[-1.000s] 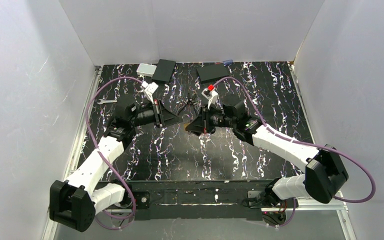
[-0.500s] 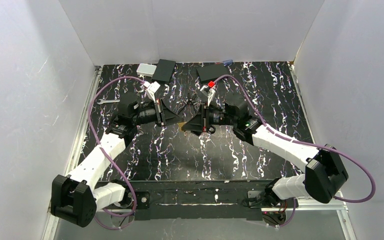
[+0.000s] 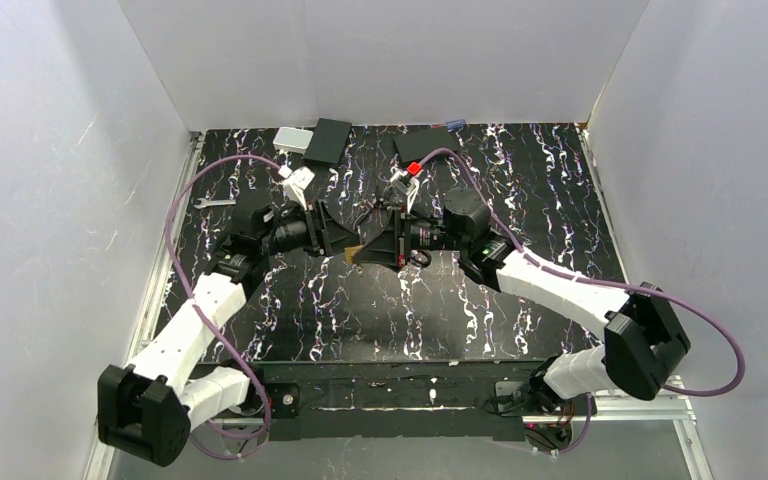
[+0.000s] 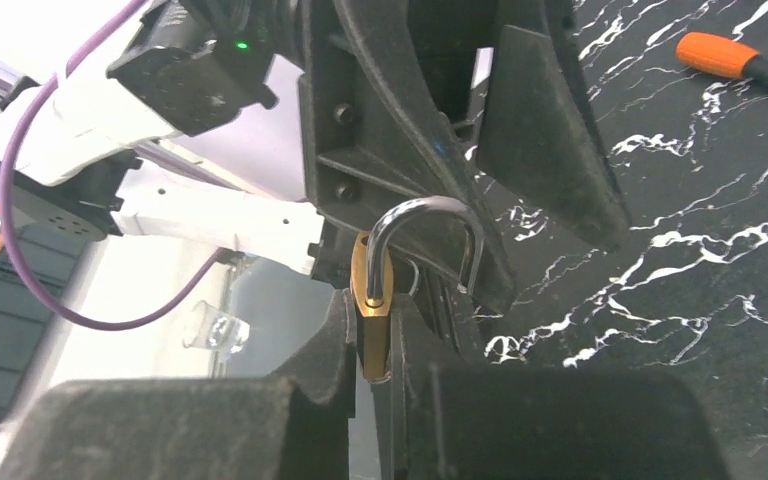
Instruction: Unlock with the key
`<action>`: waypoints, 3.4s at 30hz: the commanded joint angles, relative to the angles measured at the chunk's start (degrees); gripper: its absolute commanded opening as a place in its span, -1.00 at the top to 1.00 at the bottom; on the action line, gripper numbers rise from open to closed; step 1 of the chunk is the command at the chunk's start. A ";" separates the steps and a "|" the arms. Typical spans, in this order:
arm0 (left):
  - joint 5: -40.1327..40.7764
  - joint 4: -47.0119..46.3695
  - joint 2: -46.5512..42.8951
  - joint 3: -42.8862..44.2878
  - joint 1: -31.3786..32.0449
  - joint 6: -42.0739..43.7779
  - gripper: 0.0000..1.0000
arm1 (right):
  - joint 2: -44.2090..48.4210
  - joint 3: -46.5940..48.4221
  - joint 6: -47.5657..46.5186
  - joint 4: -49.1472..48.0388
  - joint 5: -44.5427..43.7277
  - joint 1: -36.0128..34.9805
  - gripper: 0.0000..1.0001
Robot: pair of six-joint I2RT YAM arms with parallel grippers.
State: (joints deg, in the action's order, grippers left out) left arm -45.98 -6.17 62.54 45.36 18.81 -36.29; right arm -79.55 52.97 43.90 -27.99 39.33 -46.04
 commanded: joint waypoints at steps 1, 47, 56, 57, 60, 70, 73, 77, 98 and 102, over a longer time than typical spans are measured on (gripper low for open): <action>6.08 7.23 -7.85 3.45 1.41 6.81 -0.09 | 3.08 3.44 -9.30 12.72 -9.01 -0.54 0.97; -8.34 -15.71 -11.82 -2.81 4.87 -1.20 1.00 | 5.37 -0.66 -2.93 -1.80 -0.49 -2.22 0.97; -7.37 -17.99 -12.13 -4.09 4.59 -2.02 -0.03 | 5.64 -0.70 -4.72 3.83 -4.78 -2.12 0.97; -6.80 -17.97 -12.22 -4.28 4.39 -2.07 -0.17 | 5.87 -0.72 -5.56 5.65 -6.47 -2.08 0.97; -3.59 -16.58 -12.72 -4.76 2.35 -2.11 -0.79 | 7.39 -2.73 -7.24 11.57 -12.88 -1.67 0.97; 13.86 3.45 -17.87 -1.44 0.46 10.18 -0.97 | 13.68 -14.98 -4.47 22.84 -25.75 5.90 0.97; 22.33 12.26 -18.49 1.73 0.51 13.74 -0.97 | 11.78 -20.05 -0.38 18.63 -22.49 8.91 0.97; 25.76 12.58 -19.87 1.14 0.44 14.58 -0.96 | 5.20 -22.56 2.44 14.53 -20.51 9.65 0.97; 26.82 12.93 -18.94 1.04 0.47 15.09 -0.97 | -7.48 -17.48 0.43 13.41 -16.92 13.09 -0.62; 27.24 13.03 -19.04 0.95 0.49 15.11 -0.97 | -2.59 -15.79 -4.73 23.94 -21.68 14.14 -0.67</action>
State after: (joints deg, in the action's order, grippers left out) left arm -19.88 6.52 43.72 44.88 19.49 -22.31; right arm -87.26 34.39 45.06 -14.35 22.55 -32.97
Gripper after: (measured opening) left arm 0.981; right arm 0.826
